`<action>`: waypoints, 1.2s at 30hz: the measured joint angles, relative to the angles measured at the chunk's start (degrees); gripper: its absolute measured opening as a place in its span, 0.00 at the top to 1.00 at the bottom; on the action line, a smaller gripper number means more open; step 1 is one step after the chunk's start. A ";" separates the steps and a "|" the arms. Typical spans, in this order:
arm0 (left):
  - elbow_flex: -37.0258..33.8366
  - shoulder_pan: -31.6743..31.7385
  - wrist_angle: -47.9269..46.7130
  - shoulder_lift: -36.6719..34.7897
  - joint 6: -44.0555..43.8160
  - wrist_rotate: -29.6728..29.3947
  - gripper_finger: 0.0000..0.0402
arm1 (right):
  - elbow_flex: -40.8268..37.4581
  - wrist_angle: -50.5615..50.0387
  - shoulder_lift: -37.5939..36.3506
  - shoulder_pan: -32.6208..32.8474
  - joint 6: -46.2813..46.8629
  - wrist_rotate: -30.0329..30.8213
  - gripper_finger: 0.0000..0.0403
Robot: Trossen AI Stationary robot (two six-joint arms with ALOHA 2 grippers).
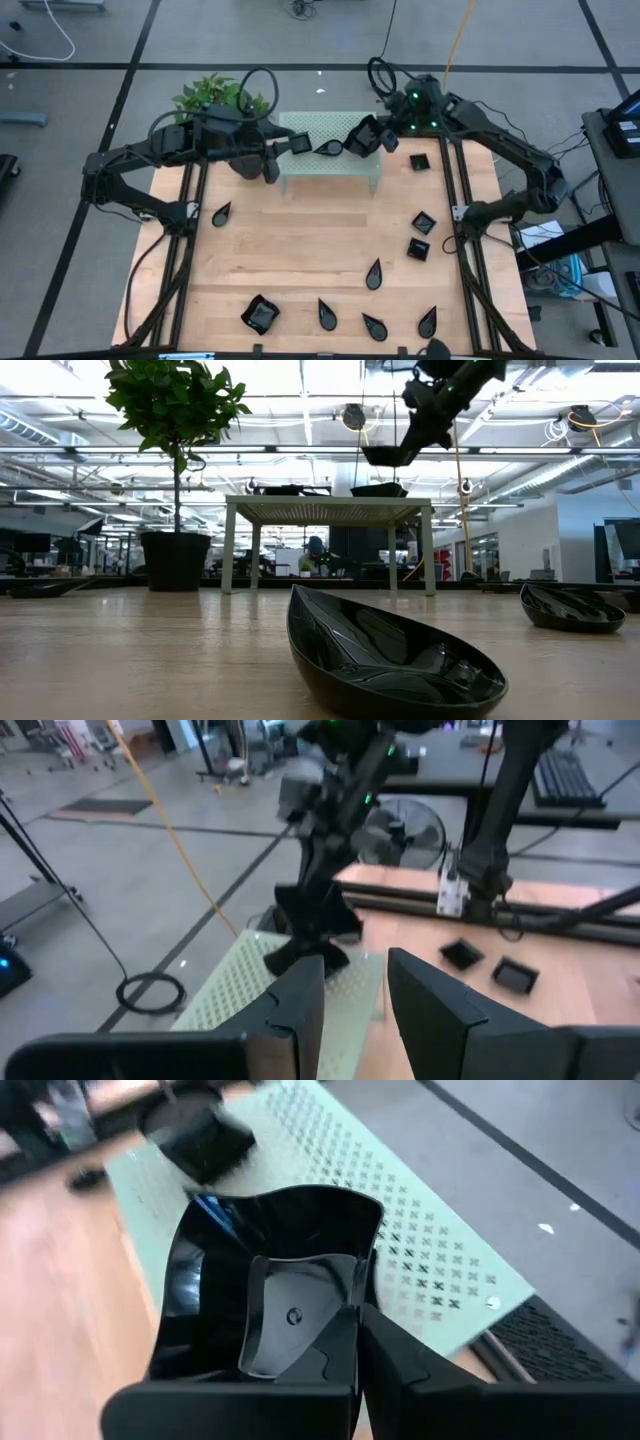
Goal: Pick & Place Mini shaped plates
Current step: Stack the distorted square plate on top of the other distorted square plate on the shelf
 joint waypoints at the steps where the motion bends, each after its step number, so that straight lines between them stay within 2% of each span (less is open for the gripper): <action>1: 0.00 0.00 0.59 0.00 0.00 0.01 0.70 | 0.78 -0.78 0.93 -0.17 -1.82 -0.03 1.00; 13: 0.00 0.00 2.19 0.00 -1.29 -1.12 0.70 | 2.74 -3.25 6.43 -0.63 -13.00 -3.02 1.00; 29: 0.00 1.55 2.04 0.00 -1.22 -1.49 0.70 | 2.74 -0.30 6.89 -0.62 -12.37 -2.64 1.00; 36: 0.00 1.55 2.02 0.00 -1.20 -1.49 0.70 | 2.74 0.26 6.89 -0.61 -12.34 -2.42 0.92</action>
